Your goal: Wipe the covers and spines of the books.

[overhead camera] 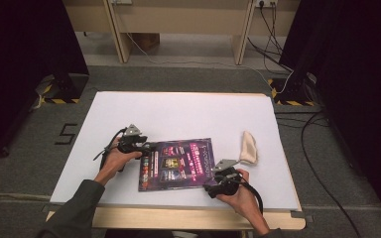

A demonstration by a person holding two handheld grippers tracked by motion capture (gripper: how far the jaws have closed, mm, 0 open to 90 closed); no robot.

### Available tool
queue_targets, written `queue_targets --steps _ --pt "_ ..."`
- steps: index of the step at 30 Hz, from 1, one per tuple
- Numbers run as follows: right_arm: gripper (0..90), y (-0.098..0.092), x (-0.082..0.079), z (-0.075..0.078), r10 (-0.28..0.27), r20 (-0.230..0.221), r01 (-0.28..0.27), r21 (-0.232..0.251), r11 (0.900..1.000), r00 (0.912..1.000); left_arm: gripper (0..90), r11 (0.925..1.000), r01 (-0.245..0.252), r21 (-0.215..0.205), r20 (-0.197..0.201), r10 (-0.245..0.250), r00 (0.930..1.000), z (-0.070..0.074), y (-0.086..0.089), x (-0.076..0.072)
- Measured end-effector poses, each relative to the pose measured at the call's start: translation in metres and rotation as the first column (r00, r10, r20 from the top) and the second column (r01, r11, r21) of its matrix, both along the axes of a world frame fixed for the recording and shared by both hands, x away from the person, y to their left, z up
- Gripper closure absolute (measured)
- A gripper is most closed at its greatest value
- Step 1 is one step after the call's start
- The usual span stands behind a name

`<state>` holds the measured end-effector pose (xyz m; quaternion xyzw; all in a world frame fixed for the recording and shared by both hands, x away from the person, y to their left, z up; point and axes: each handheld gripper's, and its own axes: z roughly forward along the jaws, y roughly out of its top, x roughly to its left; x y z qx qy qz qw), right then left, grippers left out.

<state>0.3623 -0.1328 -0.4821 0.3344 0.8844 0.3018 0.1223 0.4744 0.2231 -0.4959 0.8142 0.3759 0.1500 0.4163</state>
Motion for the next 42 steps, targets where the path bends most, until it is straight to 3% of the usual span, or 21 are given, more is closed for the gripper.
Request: queue_targets --steps 4,10,18,20,25,26,28,31,35,38,42 --pt "27.1 -0.002 0.003 0.0 -0.002 0.003 0.002 0.006 1.0 1.0 38.2 1.0 0.003 -0.003 -0.013 -0.003 0.9999 0.0 0.002 0.0" --pt "28.3 -0.011 0.021 0.0 -0.072 0.029 0.072 0.006 0.997 0.997 38.7 0.9995 0.026 0.016 -0.019 -0.025 0.9995 0.001 0.011 -0.01" --pt "28.7 -0.009 0.058 0.004 -0.156 0.08 0.157 -0.005 0.988 0.9846 41.5 0.9989 0.033 0.033 -0.045 -0.031 0.9985 0.003 0.026 -0.036" --pt "28.7 -0.008 0.068 0.004 -0.186 0.069 0.186 0.005 0.983 0.9801 41.5 0.9986 0.037 0.036 -0.05 -0.036 0.9981 0.004 0.028 -0.043" --pt "31.1 -0.005 0.08 0.004 -0.214 0.089 0.215 0.003 0.977 0.9728 41.4 0.9988 0.032 0.037 -0.05 -0.03 0.9983 0.003 0.029 -0.057" --pt "33.3 -0.006 0.083 0.004 -0.218 0.09 0.219 0.006 0.976 0.9717 41.5 0.999 0.033 0.03 -0.052 -0.032 0.9982 0.003 0.028 -0.065" --pt "33.2 -0.006 0.082 0.004 -0.223 0.074 0.222 0.021 0.975 0.9719 41.7 0.9986 0.043 0.03 -0.056 -0.042 0.9976 0.003 0.027 -0.071" --pt "33.2 -0.006 0.076 0.004 -0.215 0.016 0.213 0.074 0.974 0.9766 42.2 0.9982 0.054 0.028 -0.056 -0.052 0.9971 0.003 0.025 -0.08" --pt "33.3 -0.002 0.067 0.005 -0.176 -0.024 0.178 0.108 0.978 0.9841 42.2 0.9969 0.072 0.033 -0.053 -0.07 0.9962 0.003 0.022 -0.091" --pt "33.3 0.0 0.061 0.005 -0.169 -0.069 0.178 0.158 0.971 0.9832 42.4 0.996 0.082 0.037 -0.047 -0.08 0.9957 0.003 0.018 -0.099" --pt "33.4 0.003 0.058 0.004 -0.159 -0.099 0.175 0.183 0.967 0.9823 42.8 0.9933 0.105 0.047 -0.045 -0.103 0.9937 0.004 0.014 -0.108"
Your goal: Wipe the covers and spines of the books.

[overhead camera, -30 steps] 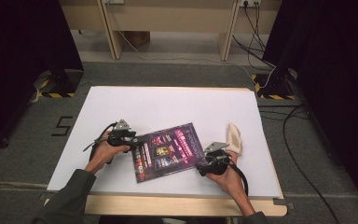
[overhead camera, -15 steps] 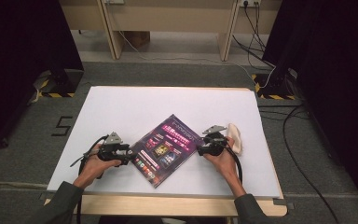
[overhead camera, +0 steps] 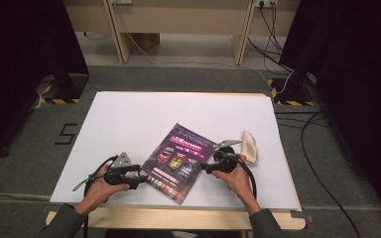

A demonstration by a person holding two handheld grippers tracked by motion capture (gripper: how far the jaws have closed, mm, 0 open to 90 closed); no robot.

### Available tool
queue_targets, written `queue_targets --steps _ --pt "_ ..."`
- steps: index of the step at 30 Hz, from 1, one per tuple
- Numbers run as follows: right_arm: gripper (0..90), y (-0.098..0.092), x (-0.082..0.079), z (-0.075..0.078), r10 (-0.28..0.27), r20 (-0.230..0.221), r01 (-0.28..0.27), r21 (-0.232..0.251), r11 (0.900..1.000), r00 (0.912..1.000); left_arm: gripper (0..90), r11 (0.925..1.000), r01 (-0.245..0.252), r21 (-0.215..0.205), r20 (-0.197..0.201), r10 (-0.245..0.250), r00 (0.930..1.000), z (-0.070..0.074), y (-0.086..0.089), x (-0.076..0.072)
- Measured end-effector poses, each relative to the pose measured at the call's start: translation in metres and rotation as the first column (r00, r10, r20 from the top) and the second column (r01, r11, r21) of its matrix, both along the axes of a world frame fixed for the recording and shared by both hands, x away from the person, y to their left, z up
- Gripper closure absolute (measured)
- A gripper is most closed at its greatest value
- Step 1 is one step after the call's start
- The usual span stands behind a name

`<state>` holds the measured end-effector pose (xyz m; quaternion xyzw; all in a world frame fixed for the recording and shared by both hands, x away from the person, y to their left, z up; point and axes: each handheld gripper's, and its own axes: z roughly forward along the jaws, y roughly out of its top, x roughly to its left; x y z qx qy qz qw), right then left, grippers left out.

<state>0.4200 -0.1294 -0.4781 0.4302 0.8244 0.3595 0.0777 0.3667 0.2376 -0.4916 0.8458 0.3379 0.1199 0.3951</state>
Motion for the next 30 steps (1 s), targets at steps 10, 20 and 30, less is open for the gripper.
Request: queue_targets --steps 10,20,30 --pt "31.9 0.01 0.004 -0.006 0.016 -0.002 -0.016 -0.002 1.0 0.9999 42.9 0.9997 0.021 0.011 0.011 -0.022 0.9997 0.0 -0.008 -0.011" --pt "29.3 0.017 0.017 -0.005 0.019 0.006 -0.019 -0.028 0.999 0.9998 47.3 0.9993 0.032 0.019 0.043 -0.033 0.9985 0.002 -0.017 -0.014" --pt "27.8 0.035 0.044 -0.005 0.027 0.022 -0.026 -0.076 0.997 0.9994 50.9 0.9994 0.029 0.018 0.026 -0.03 0.9992 0.003 -0.035 -0.014"
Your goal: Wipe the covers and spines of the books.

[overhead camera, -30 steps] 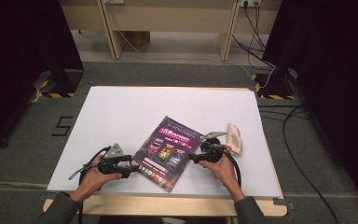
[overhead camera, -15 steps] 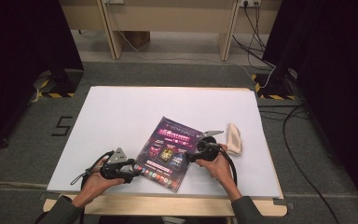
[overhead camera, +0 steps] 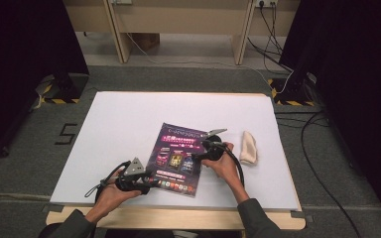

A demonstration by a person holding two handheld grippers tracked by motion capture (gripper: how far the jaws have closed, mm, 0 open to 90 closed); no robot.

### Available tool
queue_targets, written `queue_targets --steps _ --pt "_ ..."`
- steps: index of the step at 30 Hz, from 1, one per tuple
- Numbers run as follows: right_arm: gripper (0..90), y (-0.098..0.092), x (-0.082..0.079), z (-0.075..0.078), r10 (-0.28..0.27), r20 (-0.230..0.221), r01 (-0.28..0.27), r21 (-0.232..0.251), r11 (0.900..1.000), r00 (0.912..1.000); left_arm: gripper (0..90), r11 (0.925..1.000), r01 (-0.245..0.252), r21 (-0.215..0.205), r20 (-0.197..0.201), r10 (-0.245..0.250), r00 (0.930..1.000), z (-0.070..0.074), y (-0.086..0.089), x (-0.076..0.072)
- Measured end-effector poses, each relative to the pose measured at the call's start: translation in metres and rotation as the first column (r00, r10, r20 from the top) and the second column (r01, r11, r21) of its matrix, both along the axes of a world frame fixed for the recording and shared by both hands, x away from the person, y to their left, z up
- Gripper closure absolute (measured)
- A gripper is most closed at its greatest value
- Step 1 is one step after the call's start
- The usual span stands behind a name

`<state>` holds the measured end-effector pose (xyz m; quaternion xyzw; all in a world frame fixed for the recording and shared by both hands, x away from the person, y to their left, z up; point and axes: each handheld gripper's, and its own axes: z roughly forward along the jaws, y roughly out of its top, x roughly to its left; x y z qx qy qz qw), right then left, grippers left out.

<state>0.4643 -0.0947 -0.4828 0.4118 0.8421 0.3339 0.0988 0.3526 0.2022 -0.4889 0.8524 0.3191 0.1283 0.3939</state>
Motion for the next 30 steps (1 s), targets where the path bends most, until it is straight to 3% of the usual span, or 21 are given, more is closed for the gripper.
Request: queue_targets --steps 5,11,14,24,30 --pt "27.1 0.006 0.008 0.001 -0.004 -0.011 0.004 -0.01 1.0 0.9999 40.4 0.9991 -0.041 -0.012 -0.02 0.041 0.999 0.0 0.008 0.002" --pt "26.6 0.008 0.011 0.0 -0.008 -0.004 0.008 -0.007 1.0 1.0 35.6 0.9996 -0.03 0.0 -0.029 0.03 0.9992 -0.002 0.014 -0.003" --pt "26.5 0.009 0.013 0.0 -0.008 -0.001 0.008 -0.008 1.0 1.0 35.4 0.9993 -0.016 0.034 -0.019 0.016 0.9997 -0.004 0.013 -0.006" --pt "26.1 0.014 0.021 -0.001 -0.01 0.004 0.01 -0.01 1.0 0.9999 35.8 0.9963 -0.013 0.085 0.021 0.011 0.9997 -0.002 0.004 -0.009" --pt "26.1 0.017 0.028 -0.001 -0.022 0.012 0.022 -0.008 1.0 0.9997 35.8 0.9961 -0.033 0.081 0.023 0.031 0.9992 -0.003 0.0 -0.008"
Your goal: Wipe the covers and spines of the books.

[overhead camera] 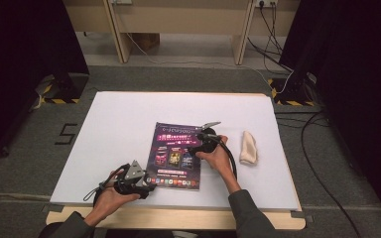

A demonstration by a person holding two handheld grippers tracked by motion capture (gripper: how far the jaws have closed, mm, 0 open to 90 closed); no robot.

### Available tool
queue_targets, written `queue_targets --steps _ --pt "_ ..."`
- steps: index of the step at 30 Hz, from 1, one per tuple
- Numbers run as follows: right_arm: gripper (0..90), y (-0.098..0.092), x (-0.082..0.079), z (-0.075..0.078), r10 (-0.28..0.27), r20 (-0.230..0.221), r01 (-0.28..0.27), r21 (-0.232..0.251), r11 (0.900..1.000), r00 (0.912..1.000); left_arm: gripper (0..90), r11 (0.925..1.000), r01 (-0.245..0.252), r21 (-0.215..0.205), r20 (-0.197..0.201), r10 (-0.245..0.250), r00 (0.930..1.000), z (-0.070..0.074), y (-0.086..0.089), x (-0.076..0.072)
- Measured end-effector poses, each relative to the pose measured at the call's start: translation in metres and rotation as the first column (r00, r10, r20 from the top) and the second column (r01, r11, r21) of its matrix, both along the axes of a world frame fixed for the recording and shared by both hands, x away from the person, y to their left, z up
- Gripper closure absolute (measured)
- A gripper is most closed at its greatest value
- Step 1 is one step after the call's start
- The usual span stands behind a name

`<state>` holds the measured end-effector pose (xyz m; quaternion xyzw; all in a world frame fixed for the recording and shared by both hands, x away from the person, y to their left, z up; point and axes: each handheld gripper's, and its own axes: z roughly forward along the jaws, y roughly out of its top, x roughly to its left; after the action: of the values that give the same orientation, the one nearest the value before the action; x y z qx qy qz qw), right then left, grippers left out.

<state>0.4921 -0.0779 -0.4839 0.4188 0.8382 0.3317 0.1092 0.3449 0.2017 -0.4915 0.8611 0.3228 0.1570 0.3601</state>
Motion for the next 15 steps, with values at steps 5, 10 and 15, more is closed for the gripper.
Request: queue_targets --steps 5,10,15 --pt "26.0 0.002 0.007 -0.001 -0.028 0.016 0.028 0.011 1.0 0.9995 35.8 0.9997 -0.025 0.0 0.012 0.025 0.9996 -0.001 -0.007 0.003" --pt "27.9 0.002 0.012 -0.001 -0.043 0.014 0.043 0.019 0.999 0.999 35.7 0.9995 -0.031 -0.007 0.013 0.031 0.9994 -0.001 -0.008 0.005" --pt "28.6 -0.007 0.008 0.0 -0.066 0.027 0.064 0.063 0.996 0.9975 35.7 0.9994 -0.032 -0.012 0.018 0.033 0.9993 -0.002 -0.01 0.008"
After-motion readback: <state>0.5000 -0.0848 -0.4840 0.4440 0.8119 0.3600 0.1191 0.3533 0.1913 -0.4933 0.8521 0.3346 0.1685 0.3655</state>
